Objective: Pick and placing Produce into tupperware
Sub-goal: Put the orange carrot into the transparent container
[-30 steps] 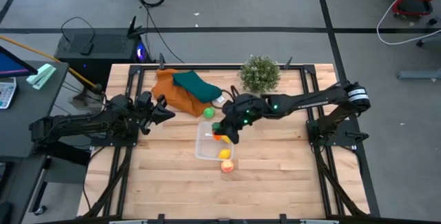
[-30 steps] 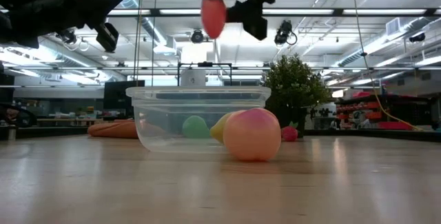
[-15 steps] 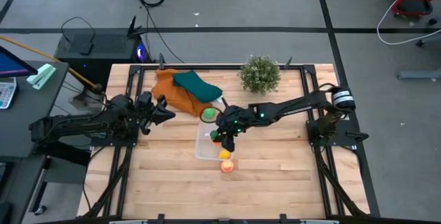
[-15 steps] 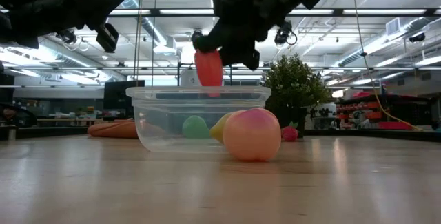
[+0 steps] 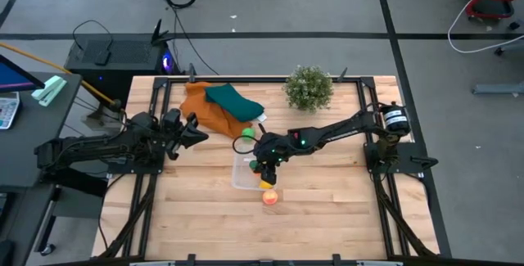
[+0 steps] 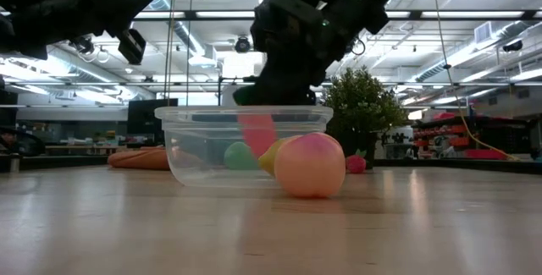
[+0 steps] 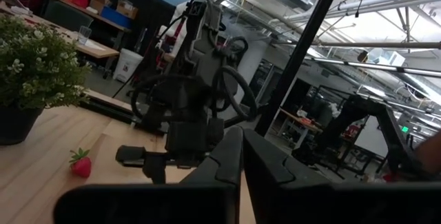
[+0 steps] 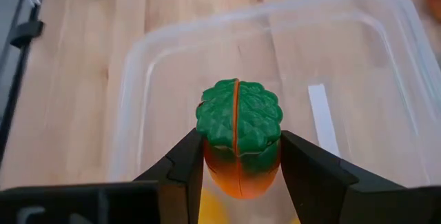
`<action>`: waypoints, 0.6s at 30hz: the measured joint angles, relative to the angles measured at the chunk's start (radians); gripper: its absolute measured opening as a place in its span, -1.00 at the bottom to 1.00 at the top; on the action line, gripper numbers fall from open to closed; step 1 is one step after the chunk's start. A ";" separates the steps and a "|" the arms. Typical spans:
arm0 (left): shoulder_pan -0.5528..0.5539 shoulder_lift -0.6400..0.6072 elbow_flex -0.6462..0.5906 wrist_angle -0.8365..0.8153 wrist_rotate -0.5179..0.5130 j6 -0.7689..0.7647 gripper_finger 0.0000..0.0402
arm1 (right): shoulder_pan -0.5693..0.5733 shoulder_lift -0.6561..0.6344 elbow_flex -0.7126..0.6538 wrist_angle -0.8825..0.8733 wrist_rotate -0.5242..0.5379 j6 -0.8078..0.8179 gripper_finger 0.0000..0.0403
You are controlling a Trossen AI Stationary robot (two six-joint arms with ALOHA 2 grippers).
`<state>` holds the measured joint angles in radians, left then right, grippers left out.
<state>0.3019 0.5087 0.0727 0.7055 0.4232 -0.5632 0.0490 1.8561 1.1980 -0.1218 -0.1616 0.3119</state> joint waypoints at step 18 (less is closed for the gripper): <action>0.000 0.001 0.000 0.000 0.000 0.000 -0.90 | -0.001 0.020 0.000 -0.054 0.003 -0.025 -0.34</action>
<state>0.3018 0.5095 0.0727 0.7055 0.4232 -0.5632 0.0483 1.8760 1.1976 -0.1762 -0.1584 0.2864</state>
